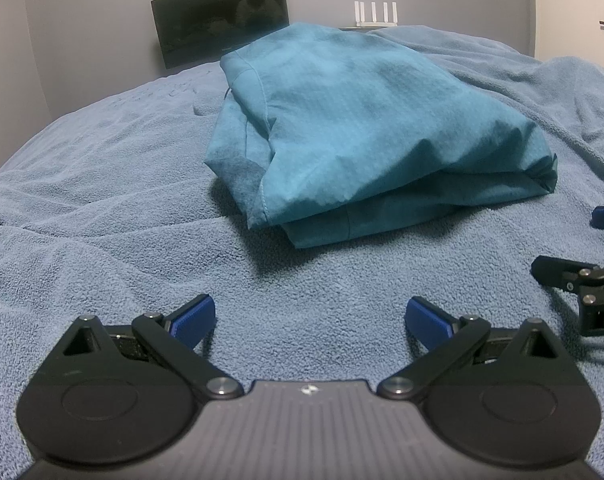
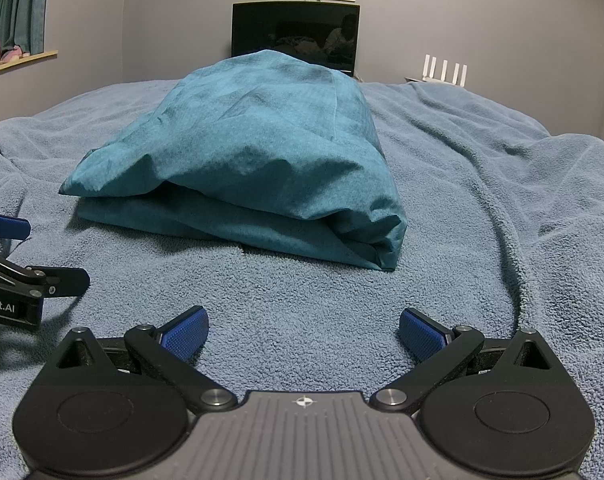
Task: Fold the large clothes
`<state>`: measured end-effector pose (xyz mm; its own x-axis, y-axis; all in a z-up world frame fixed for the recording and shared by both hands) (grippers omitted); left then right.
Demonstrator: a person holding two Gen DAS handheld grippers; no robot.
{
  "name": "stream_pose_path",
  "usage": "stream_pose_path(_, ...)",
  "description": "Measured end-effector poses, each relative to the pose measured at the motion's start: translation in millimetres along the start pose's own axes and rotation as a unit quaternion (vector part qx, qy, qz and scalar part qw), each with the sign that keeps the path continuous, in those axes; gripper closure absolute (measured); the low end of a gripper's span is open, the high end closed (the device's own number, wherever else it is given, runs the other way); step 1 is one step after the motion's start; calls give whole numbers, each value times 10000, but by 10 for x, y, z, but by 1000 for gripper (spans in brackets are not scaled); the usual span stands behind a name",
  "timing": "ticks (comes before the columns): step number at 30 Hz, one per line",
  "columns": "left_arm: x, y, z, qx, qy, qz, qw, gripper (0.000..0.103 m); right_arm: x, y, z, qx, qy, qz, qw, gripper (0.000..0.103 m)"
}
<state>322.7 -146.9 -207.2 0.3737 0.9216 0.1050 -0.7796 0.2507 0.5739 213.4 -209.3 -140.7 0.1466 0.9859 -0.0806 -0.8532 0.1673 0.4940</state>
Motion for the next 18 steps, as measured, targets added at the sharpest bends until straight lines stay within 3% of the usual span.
stream_pose_path(18,-26,-3,-27,30,-110,-147,9998,0,1,8,-1,5,2,-2,10000,0)
Point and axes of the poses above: each gripper's, at about its wrist camera, not at the fingertips, and y roughly against the way its jaws point, x to its left, z to its top, the point moved 9 cm from there along -y, roughly the way its jaws point, and after that the axes turned 5 degrees about -x, right-handed, at the moved point
